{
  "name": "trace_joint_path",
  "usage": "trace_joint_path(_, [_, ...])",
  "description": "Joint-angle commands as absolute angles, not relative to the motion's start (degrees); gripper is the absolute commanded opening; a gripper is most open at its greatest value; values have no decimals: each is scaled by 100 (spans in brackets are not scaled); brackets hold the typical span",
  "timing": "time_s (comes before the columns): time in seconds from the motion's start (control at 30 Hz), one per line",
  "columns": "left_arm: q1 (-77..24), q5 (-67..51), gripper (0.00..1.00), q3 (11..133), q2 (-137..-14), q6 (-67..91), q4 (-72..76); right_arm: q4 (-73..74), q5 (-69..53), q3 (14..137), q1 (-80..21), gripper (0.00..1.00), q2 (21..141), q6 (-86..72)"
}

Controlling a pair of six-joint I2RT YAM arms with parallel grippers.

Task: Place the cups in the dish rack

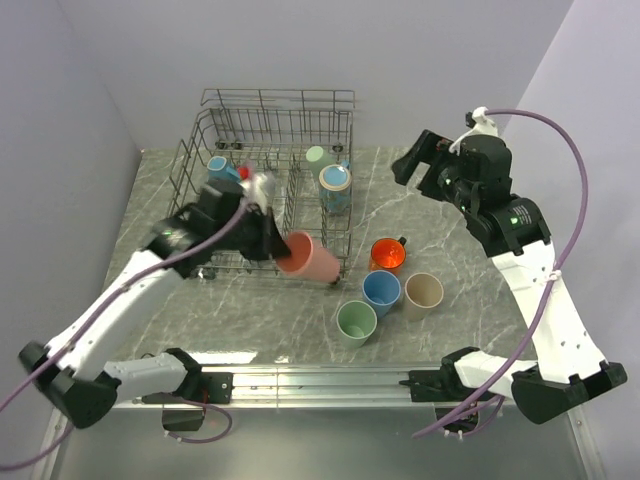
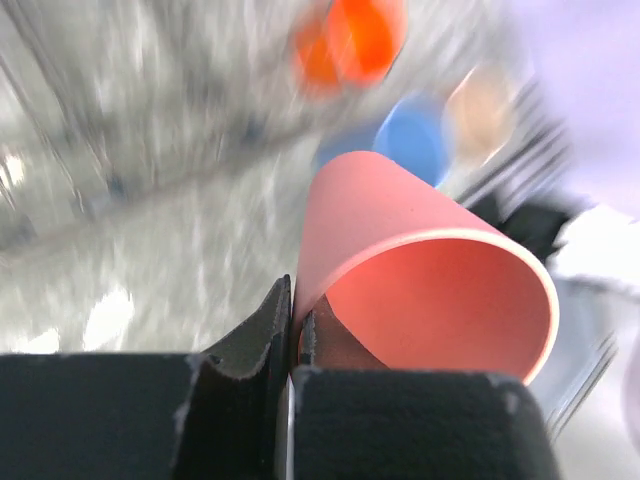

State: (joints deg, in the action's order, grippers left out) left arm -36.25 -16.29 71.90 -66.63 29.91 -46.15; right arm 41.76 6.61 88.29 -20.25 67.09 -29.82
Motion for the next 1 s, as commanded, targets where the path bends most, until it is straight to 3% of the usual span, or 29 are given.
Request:
trace_joint_path(0.0, [-3113,-2029,0,7681,-6250,3295,-3959,2938,-1514,8649,-1847,100,6811,-3593])
trace_joint_path(0.23, [-2198,-3180,0,7577,-6267,4314,-2148,-542,-3900,7139,-1468,100,6917,-6438])
trace_joint_path(0.47, [-1995,-4148,0,6945,-6495,5843,217,-3307,-4605,5873,-1459,100,7180,-8233])
trace_joint_path(0.67, [-1995,-3990,0,6197,-6477,6688,1535,-4410,-4623,5458,-1485,100,7303,-9114])
trace_joint_path(0.97, [-2004,-3665,0,5775,-6644,7110,2223,-5256,-4562,5299,-1731,100,7515,-9862])
